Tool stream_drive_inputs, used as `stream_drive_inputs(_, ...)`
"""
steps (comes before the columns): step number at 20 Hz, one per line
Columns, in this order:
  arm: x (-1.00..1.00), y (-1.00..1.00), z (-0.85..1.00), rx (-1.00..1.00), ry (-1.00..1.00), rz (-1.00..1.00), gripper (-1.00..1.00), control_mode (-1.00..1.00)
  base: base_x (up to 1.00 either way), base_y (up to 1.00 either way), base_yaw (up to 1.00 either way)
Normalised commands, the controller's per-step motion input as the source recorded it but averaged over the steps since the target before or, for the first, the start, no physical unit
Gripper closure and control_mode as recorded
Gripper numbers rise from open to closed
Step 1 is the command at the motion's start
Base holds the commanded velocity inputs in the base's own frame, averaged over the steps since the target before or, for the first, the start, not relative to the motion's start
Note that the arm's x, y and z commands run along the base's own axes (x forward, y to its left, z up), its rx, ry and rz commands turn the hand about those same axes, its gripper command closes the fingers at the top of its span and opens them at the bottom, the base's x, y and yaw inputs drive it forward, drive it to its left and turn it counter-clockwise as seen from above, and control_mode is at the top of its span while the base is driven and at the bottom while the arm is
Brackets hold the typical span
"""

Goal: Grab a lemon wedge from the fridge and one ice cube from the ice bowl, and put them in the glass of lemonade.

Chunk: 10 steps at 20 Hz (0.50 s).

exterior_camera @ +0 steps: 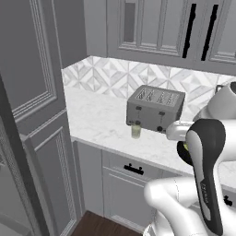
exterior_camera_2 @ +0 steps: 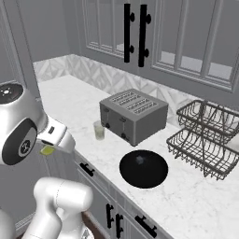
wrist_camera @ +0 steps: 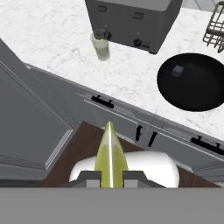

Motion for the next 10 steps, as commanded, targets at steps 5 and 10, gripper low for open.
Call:
stream_drive_inputs(5,0.0,0.0,0.0,0.0,0.0,0.0,1.0,1.0,0.68,0.0,0.01)
stream_drive_inputs(10,0.0,0.0,0.0,0.0,0.0,0.0,1.0,1.0,0.74,0.0,0.12)
